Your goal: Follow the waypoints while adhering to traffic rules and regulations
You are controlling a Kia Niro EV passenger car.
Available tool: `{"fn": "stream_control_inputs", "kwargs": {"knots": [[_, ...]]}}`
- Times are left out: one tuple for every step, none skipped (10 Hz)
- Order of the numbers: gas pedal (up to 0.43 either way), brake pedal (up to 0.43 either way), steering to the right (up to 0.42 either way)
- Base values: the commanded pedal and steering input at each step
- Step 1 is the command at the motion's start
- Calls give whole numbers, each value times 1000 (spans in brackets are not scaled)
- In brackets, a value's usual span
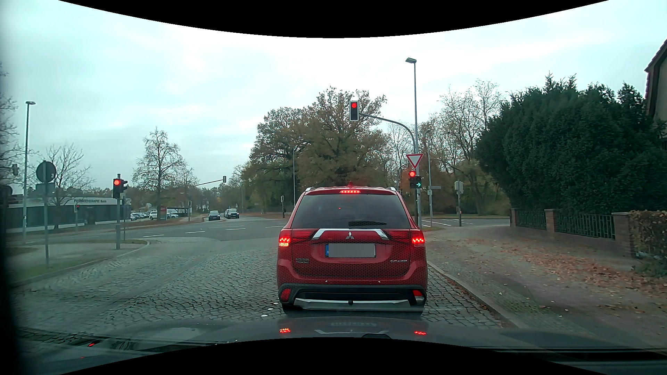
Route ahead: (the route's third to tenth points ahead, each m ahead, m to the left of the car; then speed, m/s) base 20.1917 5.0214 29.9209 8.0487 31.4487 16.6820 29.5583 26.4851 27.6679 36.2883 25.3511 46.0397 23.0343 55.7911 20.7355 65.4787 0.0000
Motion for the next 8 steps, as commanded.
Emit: {"fn": "stream_control_inputs", "kwargs": {"knots": [[0,366,-4],[0,366,-4],[0,366,-4],[0,366,-4],[0,372,-4],[0,372,-4],[0,366,-4],[0,372,-4]]}}
